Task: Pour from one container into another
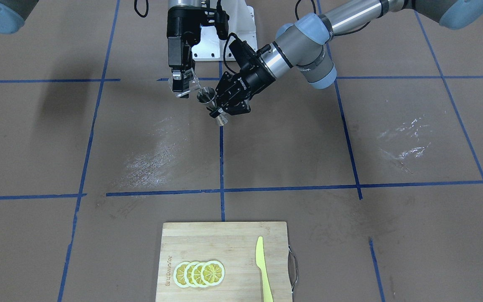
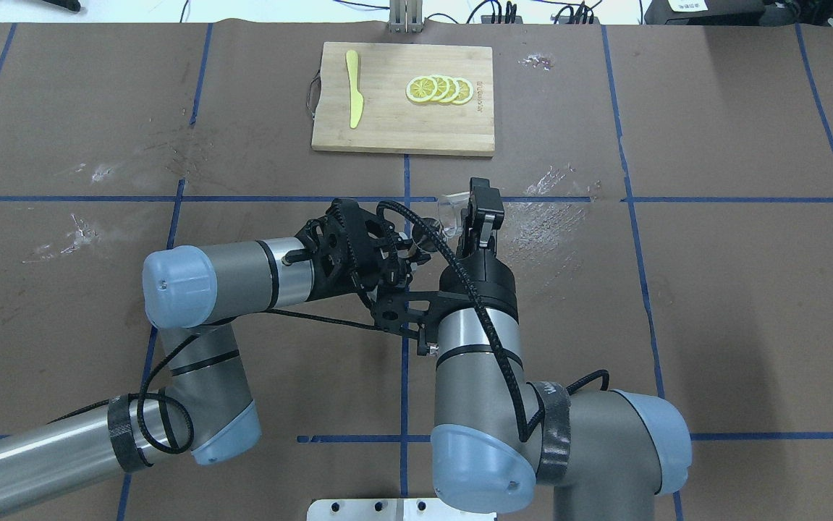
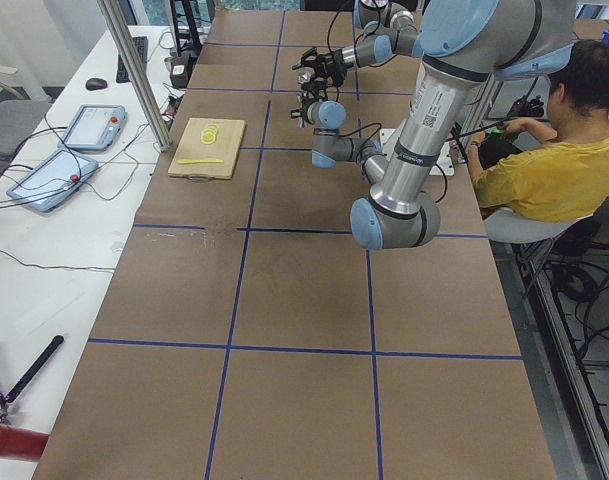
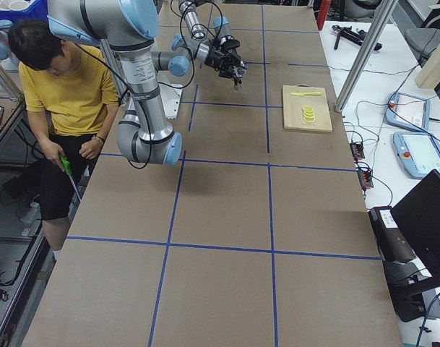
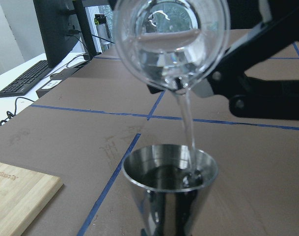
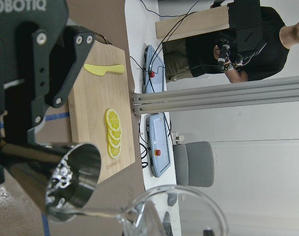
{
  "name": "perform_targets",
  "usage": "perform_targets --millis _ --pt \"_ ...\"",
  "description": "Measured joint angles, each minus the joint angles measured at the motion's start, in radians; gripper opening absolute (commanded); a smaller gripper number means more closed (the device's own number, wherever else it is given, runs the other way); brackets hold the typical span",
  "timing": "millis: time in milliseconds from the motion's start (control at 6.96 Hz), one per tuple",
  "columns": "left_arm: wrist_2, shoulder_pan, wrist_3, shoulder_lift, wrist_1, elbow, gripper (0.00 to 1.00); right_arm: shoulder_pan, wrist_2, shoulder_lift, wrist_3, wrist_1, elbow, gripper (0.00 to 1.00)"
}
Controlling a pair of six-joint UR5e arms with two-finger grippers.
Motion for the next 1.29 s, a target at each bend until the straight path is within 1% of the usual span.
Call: perform_targets --millis 575,1006,1294 --pt "0.0 0.002 0.0 0.0 -0.001 -0.001 0.0 -0.001 0.003 0.019 0.002 0.003 0.001 0.0" --pt "0.0 0.003 0.0 0.003 -0.006 -0.001 0.0 0.0 0.028 0.024 0.042 0.023 0.057 0.0" --pt "0.0 0.004 0.0 0.005 -0.009 -0.001 0.0 0.005 0.068 0.021 0.111 0.106 0.079 0.0"
